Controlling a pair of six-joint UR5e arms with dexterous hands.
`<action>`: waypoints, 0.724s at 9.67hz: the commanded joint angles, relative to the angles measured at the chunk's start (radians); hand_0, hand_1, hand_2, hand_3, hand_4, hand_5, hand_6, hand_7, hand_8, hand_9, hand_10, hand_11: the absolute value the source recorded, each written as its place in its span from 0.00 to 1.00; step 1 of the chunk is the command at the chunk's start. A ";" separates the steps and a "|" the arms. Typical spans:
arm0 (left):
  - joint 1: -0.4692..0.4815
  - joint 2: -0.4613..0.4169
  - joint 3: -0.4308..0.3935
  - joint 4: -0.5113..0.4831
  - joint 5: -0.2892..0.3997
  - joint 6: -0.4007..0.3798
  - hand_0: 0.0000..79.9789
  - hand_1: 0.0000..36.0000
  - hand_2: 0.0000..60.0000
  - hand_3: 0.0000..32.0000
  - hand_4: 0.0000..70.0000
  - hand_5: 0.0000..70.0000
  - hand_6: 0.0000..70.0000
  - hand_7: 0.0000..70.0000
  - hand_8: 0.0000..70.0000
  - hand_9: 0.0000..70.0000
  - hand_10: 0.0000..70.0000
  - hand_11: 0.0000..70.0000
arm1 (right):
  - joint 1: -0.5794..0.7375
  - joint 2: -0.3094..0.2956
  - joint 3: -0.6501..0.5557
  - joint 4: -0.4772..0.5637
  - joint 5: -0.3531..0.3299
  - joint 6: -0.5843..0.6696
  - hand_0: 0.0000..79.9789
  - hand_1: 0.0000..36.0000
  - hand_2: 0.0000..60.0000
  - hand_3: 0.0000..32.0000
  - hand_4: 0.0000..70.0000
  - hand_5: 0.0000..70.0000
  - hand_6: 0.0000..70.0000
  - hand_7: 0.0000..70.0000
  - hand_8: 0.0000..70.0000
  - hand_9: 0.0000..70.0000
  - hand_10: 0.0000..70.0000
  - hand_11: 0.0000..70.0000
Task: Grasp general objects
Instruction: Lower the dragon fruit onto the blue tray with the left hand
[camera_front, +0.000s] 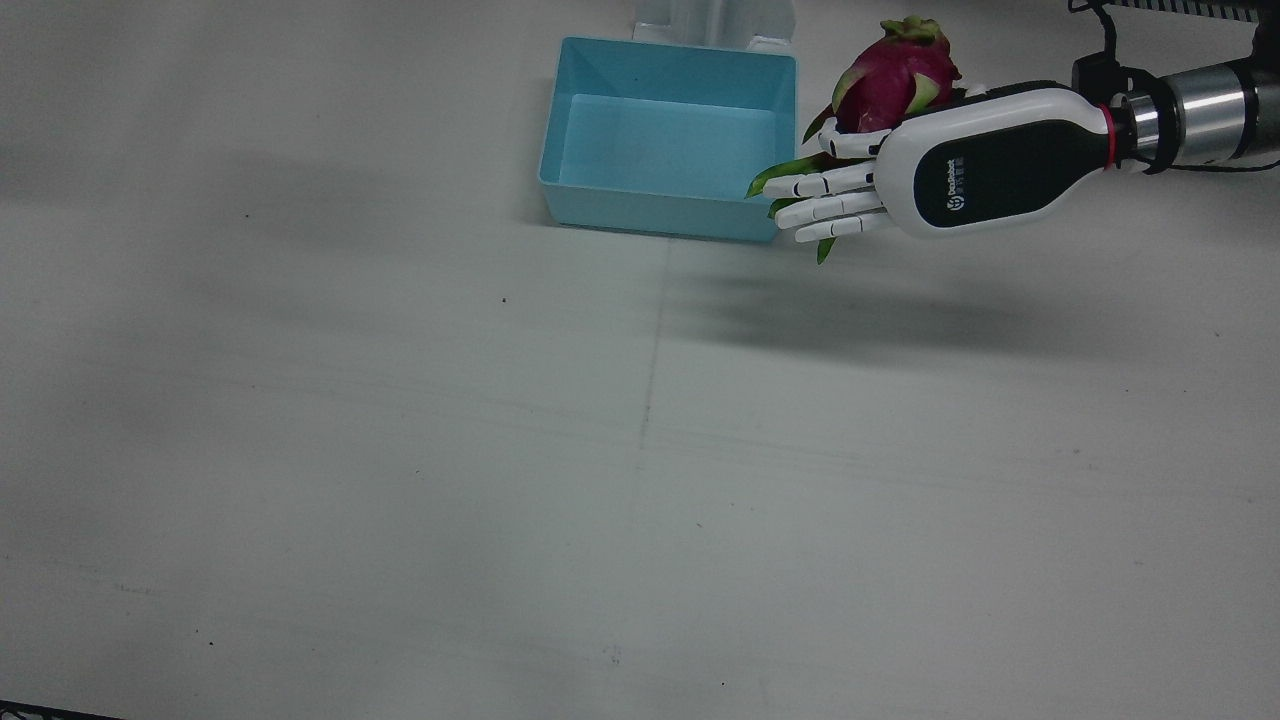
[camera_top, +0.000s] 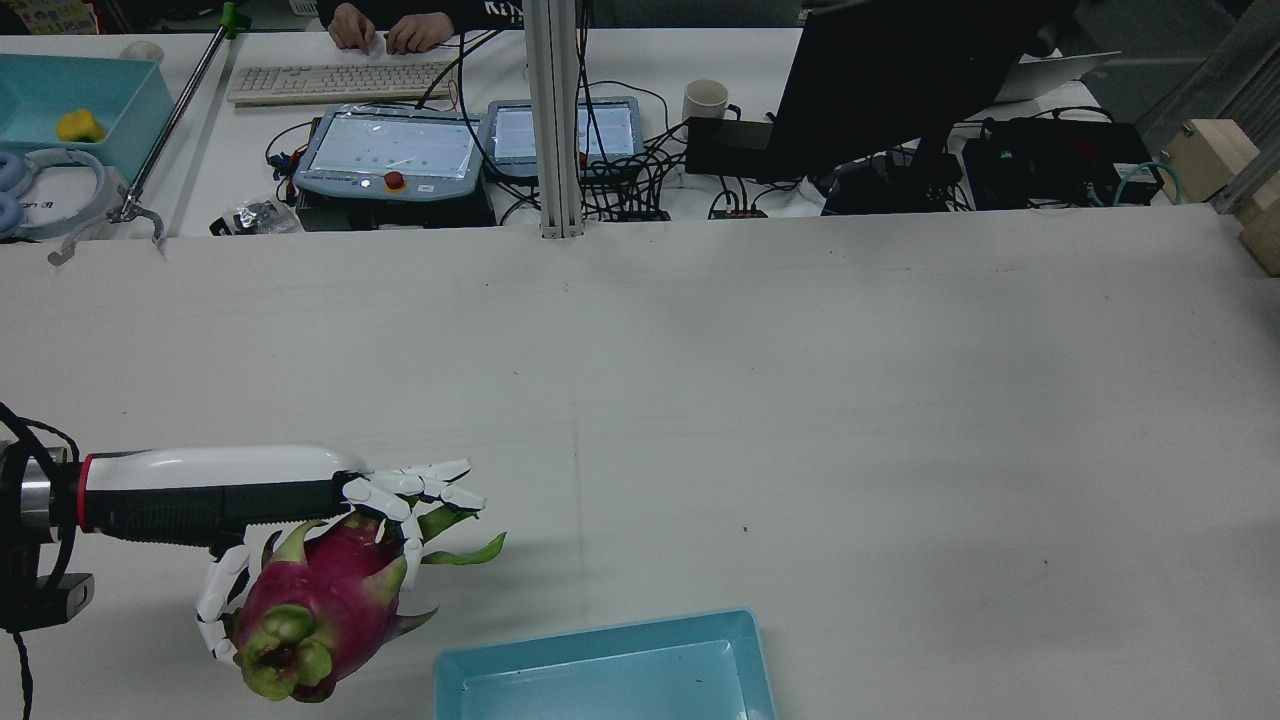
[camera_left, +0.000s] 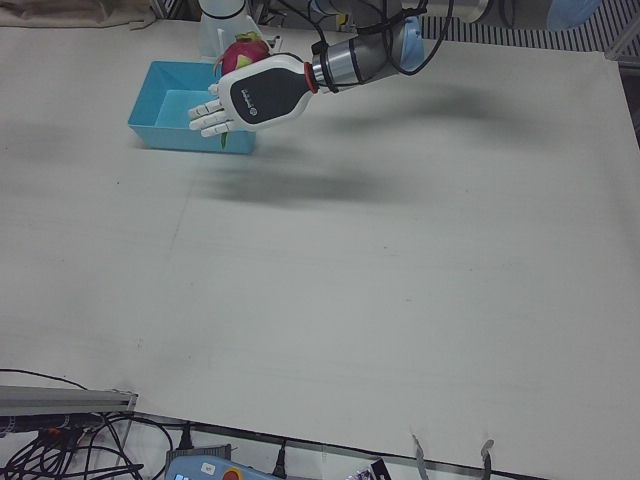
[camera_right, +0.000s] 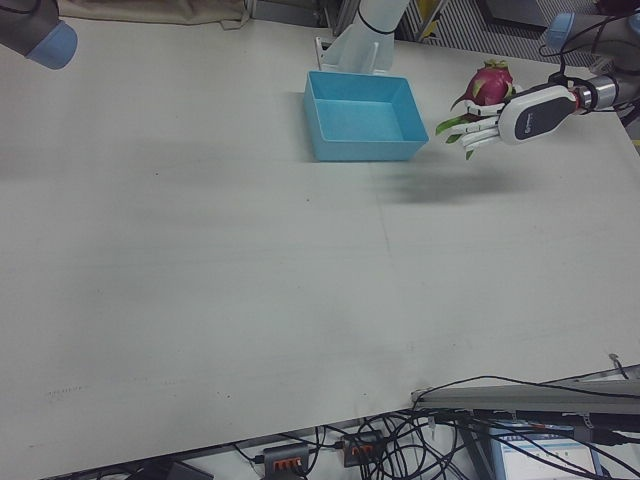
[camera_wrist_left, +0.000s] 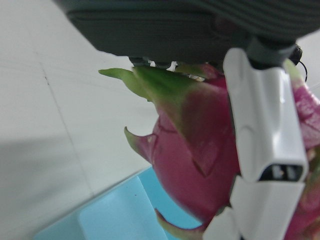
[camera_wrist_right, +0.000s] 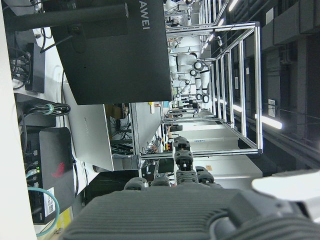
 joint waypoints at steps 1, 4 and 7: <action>0.129 -0.003 -0.024 0.005 -0.067 -0.096 1.00 1.00 1.00 0.00 0.80 0.75 0.12 0.19 0.01 0.02 0.00 0.03 | 0.000 0.000 0.000 0.000 0.000 0.000 0.00 0.00 0.00 0.00 0.00 0.00 0.00 0.00 0.00 0.00 0.00 0.00; 0.268 -0.145 -0.011 0.072 -0.165 -0.138 1.00 1.00 1.00 0.00 0.89 0.78 0.15 0.20 0.01 0.02 0.00 0.02 | 0.000 0.000 0.000 0.000 0.000 0.000 0.00 0.00 0.00 0.00 0.00 0.00 0.00 0.00 0.00 0.00 0.00 0.00; 0.320 -0.284 0.109 0.092 -0.191 -0.140 1.00 1.00 1.00 0.00 0.77 0.74 0.13 0.22 0.01 0.02 0.00 0.02 | 0.000 0.000 0.000 0.000 0.000 0.000 0.00 0.00 0.00 0.00 0.00 0.00 0.00 0.00 0.00 0.00 0.00 0.00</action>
